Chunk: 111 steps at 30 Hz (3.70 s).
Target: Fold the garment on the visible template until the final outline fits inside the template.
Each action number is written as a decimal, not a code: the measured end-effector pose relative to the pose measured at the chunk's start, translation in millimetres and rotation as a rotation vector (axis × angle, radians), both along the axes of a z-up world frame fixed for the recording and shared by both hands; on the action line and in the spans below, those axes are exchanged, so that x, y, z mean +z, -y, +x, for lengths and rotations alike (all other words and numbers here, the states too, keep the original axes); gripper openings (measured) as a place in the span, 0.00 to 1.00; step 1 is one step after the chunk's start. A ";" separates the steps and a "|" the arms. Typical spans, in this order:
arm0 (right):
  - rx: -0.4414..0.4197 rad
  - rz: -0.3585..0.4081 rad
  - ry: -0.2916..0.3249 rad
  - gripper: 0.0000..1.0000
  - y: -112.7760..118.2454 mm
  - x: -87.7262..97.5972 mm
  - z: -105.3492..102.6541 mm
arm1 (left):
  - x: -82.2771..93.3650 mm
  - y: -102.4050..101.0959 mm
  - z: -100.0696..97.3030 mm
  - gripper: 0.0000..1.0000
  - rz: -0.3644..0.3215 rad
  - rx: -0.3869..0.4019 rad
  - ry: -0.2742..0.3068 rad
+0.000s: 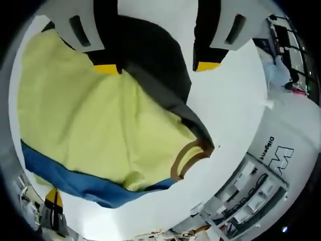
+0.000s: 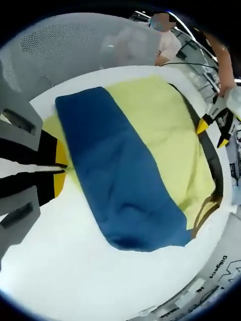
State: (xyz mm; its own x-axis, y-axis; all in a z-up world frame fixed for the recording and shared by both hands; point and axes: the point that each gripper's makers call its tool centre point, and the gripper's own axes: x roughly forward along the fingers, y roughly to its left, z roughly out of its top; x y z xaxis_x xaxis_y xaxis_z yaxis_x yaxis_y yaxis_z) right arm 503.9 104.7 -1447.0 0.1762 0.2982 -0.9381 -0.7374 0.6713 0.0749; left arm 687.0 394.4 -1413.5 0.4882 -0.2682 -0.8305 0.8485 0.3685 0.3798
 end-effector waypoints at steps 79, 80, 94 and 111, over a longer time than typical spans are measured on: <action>0.328 0.047 0.217 0.16 -91.6 -2.1 -66.4 | -29.1 -54.7 -165.7 0.18 -0.165 0.165 -0.167; 0.313 0.043 0.205 0.16 -91.4 -2.3 -65.3 | -30.9 -57.5 -166.8 0.08 -0.137 0.143 -0.161; 0.285 -0.003 0.199 0.09 -92.7 -3.7 -67.6 | -24.9 -65.6 -160.5 0.05 -0.133 0.241 -0.181; 0.276 -0.031 0.204 0.00 -89.0 -4.7 -61.7 | 35.6 -110.6 -92.9 0.05 -0.137 0.318 -0.056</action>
